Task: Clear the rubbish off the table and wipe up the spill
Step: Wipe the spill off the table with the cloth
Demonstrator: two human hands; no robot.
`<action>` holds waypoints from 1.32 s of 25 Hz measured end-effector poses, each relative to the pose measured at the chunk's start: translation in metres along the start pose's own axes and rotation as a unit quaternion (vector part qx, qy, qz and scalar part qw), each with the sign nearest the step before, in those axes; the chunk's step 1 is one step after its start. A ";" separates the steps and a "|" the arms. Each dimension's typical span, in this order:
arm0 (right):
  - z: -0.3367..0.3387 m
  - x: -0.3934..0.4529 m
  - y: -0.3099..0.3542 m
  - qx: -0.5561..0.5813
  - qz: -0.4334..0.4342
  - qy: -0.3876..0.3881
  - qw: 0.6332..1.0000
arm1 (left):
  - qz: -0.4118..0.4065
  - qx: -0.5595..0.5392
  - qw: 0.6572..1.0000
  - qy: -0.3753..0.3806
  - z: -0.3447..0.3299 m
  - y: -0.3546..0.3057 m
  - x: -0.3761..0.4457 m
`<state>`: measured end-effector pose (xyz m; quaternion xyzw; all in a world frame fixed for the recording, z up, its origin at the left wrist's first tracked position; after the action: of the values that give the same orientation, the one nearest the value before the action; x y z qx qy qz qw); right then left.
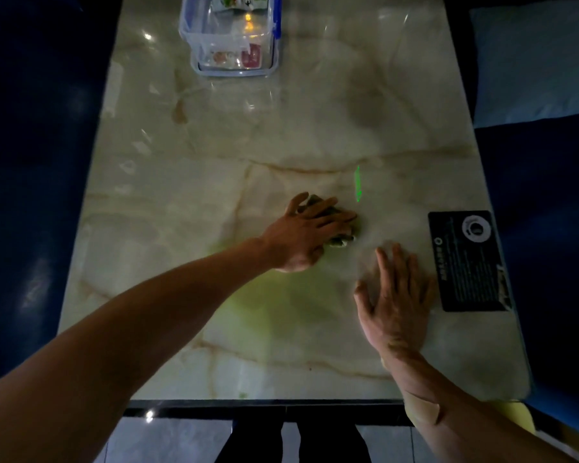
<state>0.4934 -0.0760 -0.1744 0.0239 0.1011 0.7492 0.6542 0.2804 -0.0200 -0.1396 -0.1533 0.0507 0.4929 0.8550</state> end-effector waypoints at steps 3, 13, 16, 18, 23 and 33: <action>0.000 0.001 0.000 -0.003 -0.001 -0.008 1.000 | -0.042 0.021 0.999 -0.012 -0.014 -0.009 -0.022; 0.003 -0.002 0.002 -0.018 0.011 -0.023 1.000 | 0.035 0.063 0.997 -0.019 -0.032 0.064 -0.127; 0.006 -0.002 0.003 -0.010 0.011 -0.021 1.000 | 0.182 0.023 0.982 -0.036 -0.040 0.075 -0.172; 0.007 -0.003 0.004 -0.012 0.010 -0.016 1.000 | 0.285 -0.016 0.958 -0.036 -0.050 0.065 -0.196; 0.007 -0.002 0.004 0.006 0.003 -0.004 1.000 | 0.491 -0.095 0.865 -0.045 -0.064 0.007 -0.182; 0.017 -0.002 -0.002 0.071 0.019 -0.007 0.997 | 0.391 -0.110 0.912 -0.052 -0.053 -0.105 -0.058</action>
<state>0.4990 -0.0760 -0.1579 0.0776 0.1490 0.7520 0.6374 0.3444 -0.1335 -0.1544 -0.1883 0.0076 0.7975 0.5731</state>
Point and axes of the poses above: each hand's wrist, its own x-axis towards the middle knuckle, its own z-axis out of the back of the hand, y = z × x, the point moved 3 cm from there along x, towards the middle knuckle, and after that the axes turned 3 degrees about y, right-handed, at the moved point
